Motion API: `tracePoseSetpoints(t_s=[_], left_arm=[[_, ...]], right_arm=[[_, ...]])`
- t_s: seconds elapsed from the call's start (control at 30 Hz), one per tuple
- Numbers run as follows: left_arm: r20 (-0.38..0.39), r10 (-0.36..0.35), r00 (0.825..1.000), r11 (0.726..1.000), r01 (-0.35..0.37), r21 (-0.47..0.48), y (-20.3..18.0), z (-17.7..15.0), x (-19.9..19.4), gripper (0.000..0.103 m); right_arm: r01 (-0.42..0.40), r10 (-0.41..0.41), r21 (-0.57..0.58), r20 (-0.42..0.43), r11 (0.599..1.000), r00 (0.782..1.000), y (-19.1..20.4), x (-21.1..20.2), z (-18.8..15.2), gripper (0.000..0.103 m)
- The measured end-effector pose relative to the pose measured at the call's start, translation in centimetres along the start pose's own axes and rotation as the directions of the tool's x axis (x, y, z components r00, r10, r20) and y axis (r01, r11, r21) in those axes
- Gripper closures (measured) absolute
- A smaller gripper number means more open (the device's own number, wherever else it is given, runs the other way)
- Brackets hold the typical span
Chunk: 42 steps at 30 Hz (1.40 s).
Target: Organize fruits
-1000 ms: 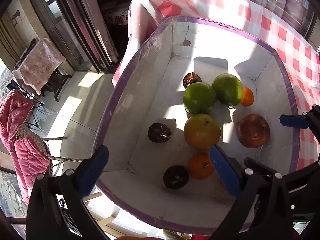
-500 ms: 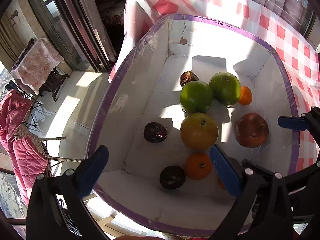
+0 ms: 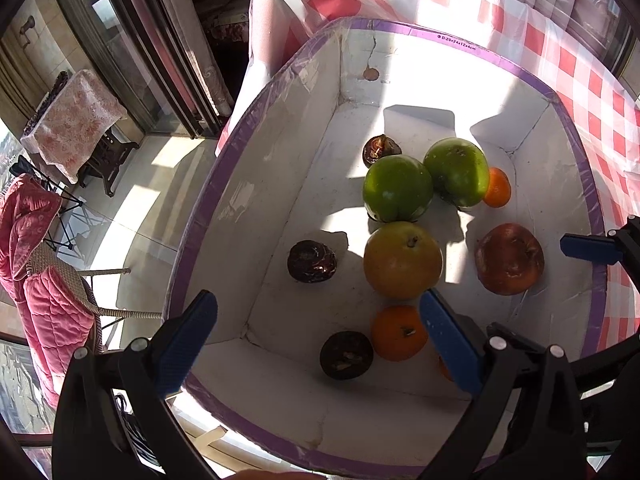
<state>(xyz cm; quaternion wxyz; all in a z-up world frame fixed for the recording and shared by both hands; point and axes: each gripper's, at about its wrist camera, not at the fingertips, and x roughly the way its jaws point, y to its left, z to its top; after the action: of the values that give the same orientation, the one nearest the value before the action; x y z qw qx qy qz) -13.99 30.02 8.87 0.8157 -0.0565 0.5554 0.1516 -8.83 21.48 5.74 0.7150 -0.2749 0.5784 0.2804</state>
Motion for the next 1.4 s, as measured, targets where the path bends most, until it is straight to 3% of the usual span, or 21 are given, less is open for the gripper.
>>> tracePoseSetpoints(t_s=[1.27, 1.4], left_arm=[[-0.046, 0.026, 0.999, 1.0, -0.026, -0.004, -0.09, 0.05, 0.42, 0.002], [0.016, 0.086, 0.996, 0.996, -0.085, -0.034, -0.02, -0.12, -0.29, 0.002]], right_arm=[[-0.012, 0.012, -0.002, 0.0, 1.0, 1.0, 0.12, -0.14, -0.23, 0.015], [-0.024, 0.024, 0.0, 0.002, 1.0, 1.0, 0.08, -0.3, -0.34, 0.015]])
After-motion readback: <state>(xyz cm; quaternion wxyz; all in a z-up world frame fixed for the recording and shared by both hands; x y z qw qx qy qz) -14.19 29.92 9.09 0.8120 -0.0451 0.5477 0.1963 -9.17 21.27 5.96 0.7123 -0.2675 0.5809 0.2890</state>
